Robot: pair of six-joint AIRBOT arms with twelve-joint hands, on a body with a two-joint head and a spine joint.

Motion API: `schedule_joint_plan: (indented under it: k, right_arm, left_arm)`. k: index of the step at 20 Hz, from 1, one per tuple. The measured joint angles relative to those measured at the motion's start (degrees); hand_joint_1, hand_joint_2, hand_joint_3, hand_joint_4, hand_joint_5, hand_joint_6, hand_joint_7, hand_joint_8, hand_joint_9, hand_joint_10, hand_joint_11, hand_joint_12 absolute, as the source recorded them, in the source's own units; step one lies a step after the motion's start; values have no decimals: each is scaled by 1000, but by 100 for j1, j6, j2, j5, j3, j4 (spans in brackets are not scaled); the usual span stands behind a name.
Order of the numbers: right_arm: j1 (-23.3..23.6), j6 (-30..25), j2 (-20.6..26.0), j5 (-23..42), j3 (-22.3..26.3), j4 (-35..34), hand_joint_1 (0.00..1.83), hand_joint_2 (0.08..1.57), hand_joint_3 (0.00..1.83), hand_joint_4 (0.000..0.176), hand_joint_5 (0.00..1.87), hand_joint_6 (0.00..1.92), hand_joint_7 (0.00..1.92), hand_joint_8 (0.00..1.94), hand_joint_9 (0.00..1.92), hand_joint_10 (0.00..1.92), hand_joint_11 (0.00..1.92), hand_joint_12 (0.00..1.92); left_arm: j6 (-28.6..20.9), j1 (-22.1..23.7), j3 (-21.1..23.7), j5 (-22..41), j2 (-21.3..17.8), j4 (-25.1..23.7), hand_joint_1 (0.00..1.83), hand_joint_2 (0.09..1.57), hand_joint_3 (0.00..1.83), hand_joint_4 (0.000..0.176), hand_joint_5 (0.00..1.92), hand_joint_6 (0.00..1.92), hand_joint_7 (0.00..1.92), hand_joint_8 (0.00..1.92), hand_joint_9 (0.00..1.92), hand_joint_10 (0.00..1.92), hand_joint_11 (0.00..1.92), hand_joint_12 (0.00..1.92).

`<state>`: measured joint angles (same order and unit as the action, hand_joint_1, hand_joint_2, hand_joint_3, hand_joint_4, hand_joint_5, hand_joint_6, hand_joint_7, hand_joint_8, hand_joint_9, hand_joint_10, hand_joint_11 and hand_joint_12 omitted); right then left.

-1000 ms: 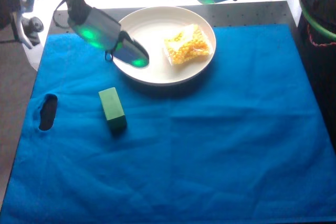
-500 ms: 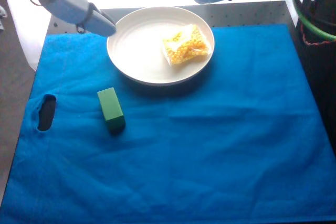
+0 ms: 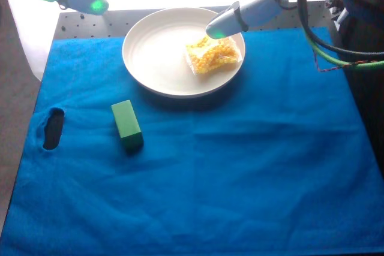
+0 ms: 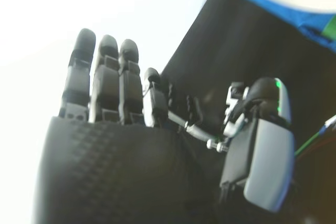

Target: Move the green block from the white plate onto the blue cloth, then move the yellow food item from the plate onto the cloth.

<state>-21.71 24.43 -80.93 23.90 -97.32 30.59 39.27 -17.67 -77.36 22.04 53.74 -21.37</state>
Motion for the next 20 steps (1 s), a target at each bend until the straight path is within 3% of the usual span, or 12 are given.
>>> schedule_joint_plan:
  k: [1, 2, 3, 5, 7, 8, 10, 13, 14, 17, 18, 20]
  right_arm:
    - [-17, 0, -15, -9, -31, 11, 565, 802, 0, 147, 113, 2, 244, 0, 229, 3, 0, 657]
    - [-17, -2, -44, -24, -59, 39, 567, 802, 0, 115, 122, 2, 253, 2, 237, 4, 0, 679]
    - [-39, -2, -114, -66, -120, 149, 586, 786, 0, 107, 138, 4, 260, 2, 237, 2, 0, 649]
    - [-83, -2, -284, -238, -240, 343, 576, 763, 0, 130, 123, 0, 231, 4, 212, 3, 0, 471]
    - [-181, -2, -428, -317, -358, 358, 590, 754, 0, 136, 132, 3, 221, 4, 202, 1, 0, 461]
    - [-214, -2, -472, -323, -400, 363, 580, 749, 0, 142, 119, 2, 216, 1, 184, 2, 0, 416]
    - [-229, -2, -568, -334, -560, 365, 601, 762, 2, 129, 118, 1, 248, 5, 206, 7, 0, 417]
    - [-317, -2, -662, -350, -787, 348, 574, 759, 0, 128, 107, 0, 271, 7, 205, 0, 0, 453]
    - [-361, -7, -699, -365, -846, 356, 559, 769, 2, 136, 81, 0, 249, 4, 163, 0, 0, 379]
    - [-446, -4, -800, -457, -1071, 391, 515, 765, 0, 135, 90, 1, 301, 9, 143, 5, 0, 330]
    - [-446, -4, -817, -426, -1132, 389, 518, 794, 4, 117, 103, 2, 332, 8, 138, 3, 0, 272]
    - [-446, -4, -883, -411, -1213, 376, 531, 802, 0, 96, 127, 3, 370, 4, 145, 2, 0, 154]
  left_arm:
    - [0, 0, 0, 70, -33, 59, 766, 750, 0, 146, 0, 0, 53, 0, 37, 0, 0, 106]
    - [0, 0, -2, 122, -46, 101, 758, 758, 2, 164, 0, 0, 48, 0, 21, 1, 0, 69]
    - [0, 0, 0, 184, -70, 131, 765, 763, 2, 162, 0, 0, 42, 0, 12, 1, 0, 43]
    - [-2, 24, 17, 280, -74, 144, 810, 760, 1, 147, 0, 0, 34, 0, 0, 0, 0, 1]
    - [0, 164, 35, 299, -72, 55, 801, 770, 5, 164, 0, 0, 16, 0, 0, 0, 0, 0]
    - [2, 291, 35, 245, -59, -37, 804, 777, 7, 154, 0, 0, 11, 0, 0, 0, 0, 0]
    - [0, 551, 48, 267, -20, -175, 795, 809, 17, 128, 0, 0, 0, 0, 0, 0, 10, 4]
    - [-2, 592, 105, 269, 44, -284, 813, 814, 12, 134, 0, 0, 0, 0, 0, 0, 0, 0]
    - [2, 597, 107, 256, 44, -310, 827, 811, 9, 121, 0, 0, 0, 0, 0, 0, 10, 4]
    - [0, 708, 111, 236, 44, -326, 803, 776, 0, 133, 0, 0, 37, 14, 20, 8, 57, 25]
    - [0, 787, 138, 203, 44, -420, 793, 778, 0, 115, 0, 0, 50, 16, 37, 13, 85, 37]
    - [2, 922, 181, 138, 81, -533, 839, 774, 0, 107, 0, 0, 43, 8, 24, 4, 72, 32]
